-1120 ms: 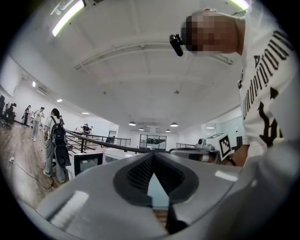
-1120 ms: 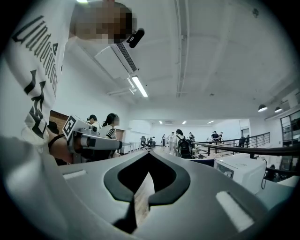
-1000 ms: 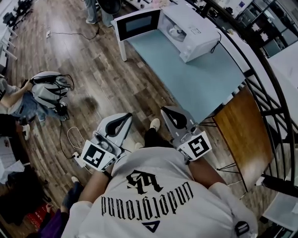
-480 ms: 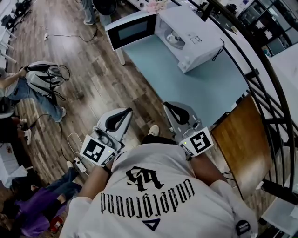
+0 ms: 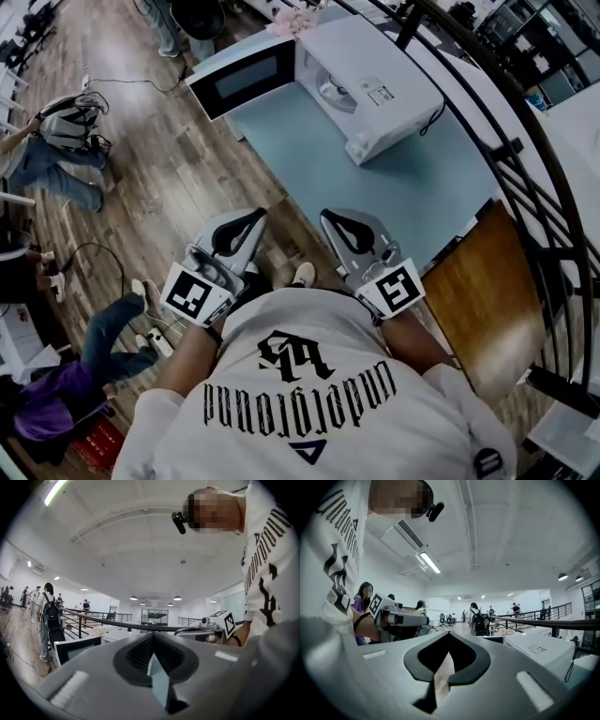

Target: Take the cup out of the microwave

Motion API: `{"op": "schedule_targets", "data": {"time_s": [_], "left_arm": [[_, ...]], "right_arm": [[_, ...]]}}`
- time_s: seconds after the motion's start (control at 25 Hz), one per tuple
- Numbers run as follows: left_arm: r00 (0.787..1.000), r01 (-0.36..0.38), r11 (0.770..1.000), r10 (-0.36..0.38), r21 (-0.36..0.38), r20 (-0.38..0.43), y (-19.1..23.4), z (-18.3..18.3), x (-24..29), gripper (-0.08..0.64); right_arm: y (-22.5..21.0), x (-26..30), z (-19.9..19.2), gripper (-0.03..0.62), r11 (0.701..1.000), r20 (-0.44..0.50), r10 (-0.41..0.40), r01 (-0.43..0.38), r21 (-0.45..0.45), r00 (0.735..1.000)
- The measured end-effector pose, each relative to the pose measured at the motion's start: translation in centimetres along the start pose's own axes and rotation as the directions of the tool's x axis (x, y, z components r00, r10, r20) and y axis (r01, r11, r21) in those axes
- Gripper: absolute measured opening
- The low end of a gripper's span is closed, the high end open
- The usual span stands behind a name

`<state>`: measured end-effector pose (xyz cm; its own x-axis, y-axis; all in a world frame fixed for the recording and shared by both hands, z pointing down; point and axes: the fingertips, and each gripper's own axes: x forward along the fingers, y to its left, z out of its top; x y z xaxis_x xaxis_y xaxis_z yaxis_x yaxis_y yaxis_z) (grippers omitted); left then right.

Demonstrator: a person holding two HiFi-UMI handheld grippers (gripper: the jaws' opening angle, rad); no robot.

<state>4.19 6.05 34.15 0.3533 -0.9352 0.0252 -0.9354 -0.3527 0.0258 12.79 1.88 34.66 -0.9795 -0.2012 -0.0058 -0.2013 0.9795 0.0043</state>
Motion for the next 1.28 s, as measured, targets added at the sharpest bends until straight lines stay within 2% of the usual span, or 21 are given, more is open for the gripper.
{"op": "schedule_targets", "data": {"time_s": [0.16,0.36,0.52,0.64,0.8,1.04,1.28], "left_arm": [[1.000,0.029,0.999,-0.029,-0.014,-0.001,1.4,-0.4,2.2,0.050],[0.994,0.106,0.994,-0.106,-0.015,0.005,3.4,-0.4,4.6,0.049],[0.986,0.167,0.986,-0.167,-0.022,0.003,6.0,-0.6,6.2,0.050],[0.976,0.217,0.976,-0.217,0.002,-0.003,8.3,-0.3,6.9,0.049],[0.961,0.278,0.960,-0.278,0.029,0.006,12.4,0.6,7.5,0.049],[0.928,0.373,0.928,-0.373,0.009,-0.012,18.4,0.5,7.7,0.049],[0.898,0.438,0.899,-0.438,-0.005,-0.035,22.2,0.1,8.1,0.050]], "right_arm": [[-2.3,0.8,-0.9,0.002,0.999,-0.017,-0.032,0.032,0.019,0.999],[-4.6,2.0,-1.3,0.002,0.993,-0.028,-0.113,0.113,0.017,0.993],[-5.8,4.1,-1.2,0.002,0.987,-0.029,-0.158,0.159,0.006,0.987],[-6.7,6.3,-1.4,0.002,0.980,-0.033,-0.199,0.199,-0.004,0.979],[-8.5,9.6,-1.3,0.002,0.958,-0.032,-0.286,0.285,-0.012,0.958],[-9.8,15.0,-1.1,0.002,0.922,-0.033,-0.386,0.386,-0.021,0.922],[-10.2,18.4,-1.3,0.002,0.888,-0.062,-0.460,0.459,-0.032,0.886]]}}
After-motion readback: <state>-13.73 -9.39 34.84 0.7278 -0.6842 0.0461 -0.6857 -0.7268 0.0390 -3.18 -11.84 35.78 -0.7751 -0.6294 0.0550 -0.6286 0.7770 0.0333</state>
